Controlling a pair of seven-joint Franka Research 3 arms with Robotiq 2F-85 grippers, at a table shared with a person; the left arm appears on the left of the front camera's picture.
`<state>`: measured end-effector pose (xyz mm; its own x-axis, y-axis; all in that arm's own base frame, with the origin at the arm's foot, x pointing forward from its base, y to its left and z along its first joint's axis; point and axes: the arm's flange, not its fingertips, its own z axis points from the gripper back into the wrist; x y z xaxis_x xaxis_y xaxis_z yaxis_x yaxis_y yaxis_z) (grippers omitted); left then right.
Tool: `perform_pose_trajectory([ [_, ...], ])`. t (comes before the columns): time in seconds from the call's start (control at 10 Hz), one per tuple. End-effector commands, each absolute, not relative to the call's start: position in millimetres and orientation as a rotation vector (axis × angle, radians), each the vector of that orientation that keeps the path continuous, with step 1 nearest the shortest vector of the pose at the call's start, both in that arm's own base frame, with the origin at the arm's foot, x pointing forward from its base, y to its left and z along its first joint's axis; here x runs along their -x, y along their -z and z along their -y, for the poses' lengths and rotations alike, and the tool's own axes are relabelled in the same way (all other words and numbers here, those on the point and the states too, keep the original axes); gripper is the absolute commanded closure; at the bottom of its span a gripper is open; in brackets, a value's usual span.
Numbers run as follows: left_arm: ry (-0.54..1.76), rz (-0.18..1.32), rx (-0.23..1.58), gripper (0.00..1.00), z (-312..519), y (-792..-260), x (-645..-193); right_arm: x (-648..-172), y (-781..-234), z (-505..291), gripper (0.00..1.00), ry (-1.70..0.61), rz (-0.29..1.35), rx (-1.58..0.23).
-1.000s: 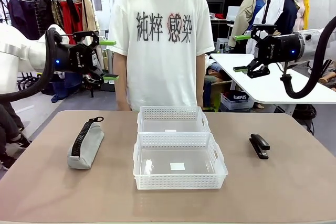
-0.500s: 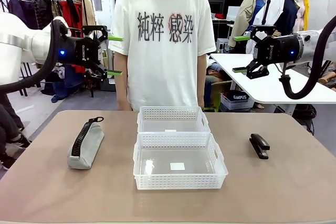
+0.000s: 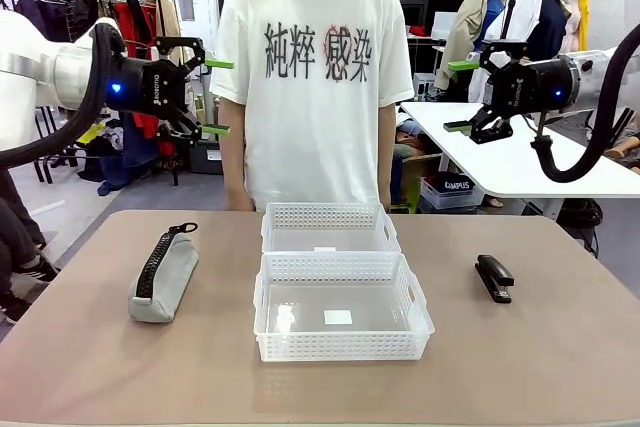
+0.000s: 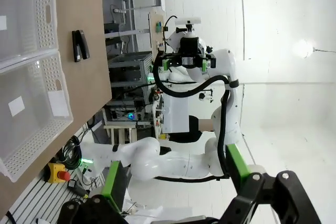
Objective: Distribute items into two baskets.
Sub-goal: Pick up the Pencil pouch that the person points to.
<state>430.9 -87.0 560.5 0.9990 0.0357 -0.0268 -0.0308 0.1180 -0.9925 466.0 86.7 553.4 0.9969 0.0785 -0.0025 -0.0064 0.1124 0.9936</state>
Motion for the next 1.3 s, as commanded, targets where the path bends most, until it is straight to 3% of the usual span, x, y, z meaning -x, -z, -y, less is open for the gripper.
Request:
perform_pose_trajectory([
  [0.0, -0.056, 0.035, 1.485, 0.0, 86.6, -569.5, -429.2, -470.6, -557.7, -80.6, 0.0, -0.106, -0.052, -1.469],
  [1.2, -0.052, 0.024, 1.481, 0.0, 85.5, -567.4, -430.4, -466.8, -556.0, -85.4, 0.0, -0.079, -0.052, -1.461],
])
